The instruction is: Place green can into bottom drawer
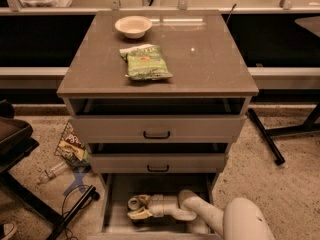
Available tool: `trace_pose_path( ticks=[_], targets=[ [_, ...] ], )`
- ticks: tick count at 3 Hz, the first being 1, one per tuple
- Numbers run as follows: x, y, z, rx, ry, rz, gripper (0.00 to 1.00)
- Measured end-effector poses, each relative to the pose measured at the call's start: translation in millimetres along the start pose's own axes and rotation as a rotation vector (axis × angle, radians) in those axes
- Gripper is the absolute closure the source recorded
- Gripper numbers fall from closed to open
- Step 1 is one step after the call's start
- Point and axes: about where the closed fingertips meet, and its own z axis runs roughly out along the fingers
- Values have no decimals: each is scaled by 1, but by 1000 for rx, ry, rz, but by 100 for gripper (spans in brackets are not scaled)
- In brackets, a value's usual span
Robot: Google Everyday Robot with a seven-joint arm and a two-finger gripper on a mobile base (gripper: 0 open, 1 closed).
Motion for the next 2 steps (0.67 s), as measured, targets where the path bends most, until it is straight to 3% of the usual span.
trace_pose_path(
  ticks=[1, 2],
  targets=[
    [0, 1, 2, -3, -1, 1, 83],
    [-1, 3, 5, -8, -4, 2, 51]
  ],
)
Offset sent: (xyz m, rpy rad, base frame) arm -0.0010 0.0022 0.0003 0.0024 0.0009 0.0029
